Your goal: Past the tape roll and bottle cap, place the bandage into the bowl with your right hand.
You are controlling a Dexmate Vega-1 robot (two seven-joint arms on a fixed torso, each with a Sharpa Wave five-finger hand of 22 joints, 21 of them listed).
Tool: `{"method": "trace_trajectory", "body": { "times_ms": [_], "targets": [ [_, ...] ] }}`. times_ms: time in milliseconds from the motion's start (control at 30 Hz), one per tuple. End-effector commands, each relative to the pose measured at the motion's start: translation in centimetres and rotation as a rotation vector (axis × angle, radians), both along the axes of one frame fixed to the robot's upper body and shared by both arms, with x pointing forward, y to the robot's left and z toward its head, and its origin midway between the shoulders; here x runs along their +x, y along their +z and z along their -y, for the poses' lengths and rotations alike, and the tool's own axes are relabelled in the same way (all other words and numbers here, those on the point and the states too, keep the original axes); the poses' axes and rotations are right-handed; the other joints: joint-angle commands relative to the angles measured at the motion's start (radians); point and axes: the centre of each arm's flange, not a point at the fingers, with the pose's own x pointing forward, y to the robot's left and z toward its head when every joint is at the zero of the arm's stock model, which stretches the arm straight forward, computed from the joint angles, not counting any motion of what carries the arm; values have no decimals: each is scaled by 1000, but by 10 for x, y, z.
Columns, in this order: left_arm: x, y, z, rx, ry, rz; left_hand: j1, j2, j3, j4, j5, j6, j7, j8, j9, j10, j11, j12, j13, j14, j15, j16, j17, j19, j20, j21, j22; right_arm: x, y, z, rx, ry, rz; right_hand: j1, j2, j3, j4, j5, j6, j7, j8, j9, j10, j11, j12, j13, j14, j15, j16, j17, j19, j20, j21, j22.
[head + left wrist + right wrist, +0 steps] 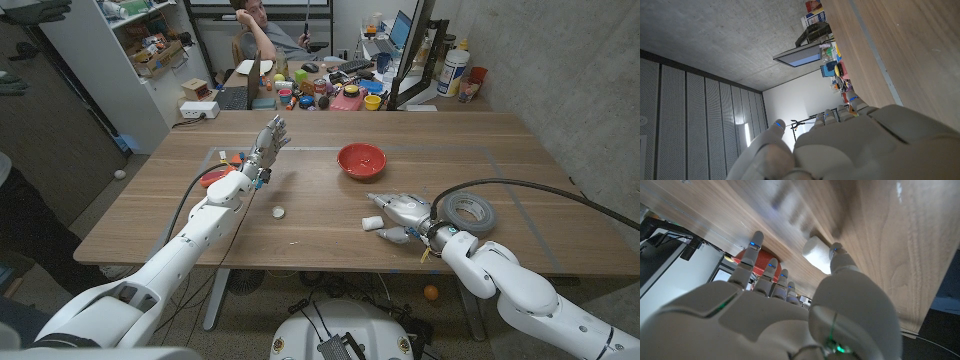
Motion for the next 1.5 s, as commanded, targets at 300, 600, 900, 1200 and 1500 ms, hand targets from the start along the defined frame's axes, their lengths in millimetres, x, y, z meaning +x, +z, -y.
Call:
{"method": "trace_trajectory", "body": {
  "times_ms": [300, 600, 900, 1200, 1500],
  "targets": [
    [7, 2, 0, -3, 6, -5, -5, 106, -8, 1, 6, -27, 5, 4, 5, -17, 6, 4, 1, -8, -32, 5, 3, 5, -46, -1, 5, 14, -9, -3, -33, 9, -45, 65, 5, -2, 9, 12, 35, -44, 21, 6, 13, -28, 12, 5, 15, -58, 3, 2, 13, -20, -16, 5],
    [8, 2, -2, -7, 10, -4, -6, 106, -9, 1, 7, -27, 5, 4, 5, -17, 6, 5, 1, -8, -32, 5, 3, 6, -45, -2, 5, 15, -7, -4, -56, 11, -40, 162, 41, -49, 33, 18, 204, -151, 54, 8, 137, -95, 49, 10, 223, -169, 58, 21, 163, -156, 6, 16],
    [5, 4, -2, -14, 11, 3, -6, 106, -11, 1, 8, -27, 5, 4, 5, -17, 7, 5, 1, -9, -31, 4, 3, 6, -45, -3, 5, 12, -6, -1, -66, 14, -21, 231, 77, -64, 37, 27, 474, -159, 114, 19, 265, -124, 90, 21, 387, -182, 90, 57, 193, -193, 20, 24],
    [5, 0, -1, -10, 12, -2, -7, 106, -14, 2, 9, -28, 5, 4, 5, -18, 7, 4, 1, -8, -32, 4, 3, 7, -45, -4, 5, 9, -4, 4, 4, 73, 31, 355, 80, -216, 39, 20, 722, -103, 208, 73, 635, -70, 319, 129, 720, -194, 388, 324, 332, -324, 179, 84],
    [5, 0, 0, 0, 15, -1, -7, 106, -17, 1, 9, -27, 5, 4, 5, -19, 5, 4, 1, -9, -32, 4, 3, 7, -46, -6, 6, 4, 5, 9, 61, 121, 125, 413, 102, -293, 60, 59, 828, -62, 264, 124, 723, -36, 417, 220, 790, -193, 520, 467, 416, -335, 334, 151]
  ]
}}
